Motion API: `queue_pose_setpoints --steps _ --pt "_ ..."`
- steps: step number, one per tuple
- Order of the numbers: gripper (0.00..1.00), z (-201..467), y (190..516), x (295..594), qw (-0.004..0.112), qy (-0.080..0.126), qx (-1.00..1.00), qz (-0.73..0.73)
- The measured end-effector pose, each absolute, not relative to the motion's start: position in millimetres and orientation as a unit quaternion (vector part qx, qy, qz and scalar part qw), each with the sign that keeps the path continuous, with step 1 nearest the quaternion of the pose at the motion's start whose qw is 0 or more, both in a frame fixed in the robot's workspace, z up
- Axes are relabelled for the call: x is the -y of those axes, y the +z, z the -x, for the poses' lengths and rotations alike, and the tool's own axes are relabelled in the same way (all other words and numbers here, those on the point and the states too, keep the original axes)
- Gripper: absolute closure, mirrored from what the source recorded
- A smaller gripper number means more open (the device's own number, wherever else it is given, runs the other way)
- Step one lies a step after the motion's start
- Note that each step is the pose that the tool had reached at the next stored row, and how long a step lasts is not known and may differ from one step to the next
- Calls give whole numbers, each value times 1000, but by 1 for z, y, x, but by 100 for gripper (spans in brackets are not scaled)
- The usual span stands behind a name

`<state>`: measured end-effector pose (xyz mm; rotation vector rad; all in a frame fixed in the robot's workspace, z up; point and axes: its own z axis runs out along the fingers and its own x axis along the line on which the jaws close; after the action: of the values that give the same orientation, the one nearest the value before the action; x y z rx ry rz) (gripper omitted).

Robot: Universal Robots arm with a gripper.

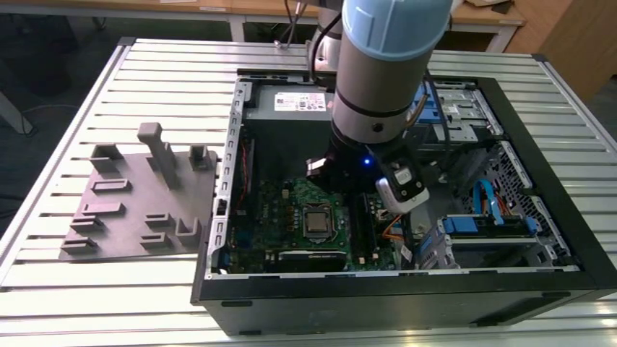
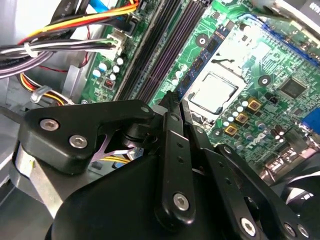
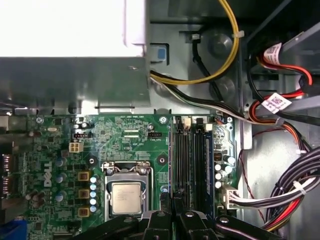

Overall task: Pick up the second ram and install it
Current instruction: 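Insert the second ram into the second slot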

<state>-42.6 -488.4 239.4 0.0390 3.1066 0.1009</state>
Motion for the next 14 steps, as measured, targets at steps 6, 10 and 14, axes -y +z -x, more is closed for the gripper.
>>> queue_pose_setpoints --steps 6,10,14 --pt "86 40 237 494 17 32 -999 -15" --pt "86 34 232 495 17 32 -999 -16" --pt "86 29 228 495 16 32 -999 -17"
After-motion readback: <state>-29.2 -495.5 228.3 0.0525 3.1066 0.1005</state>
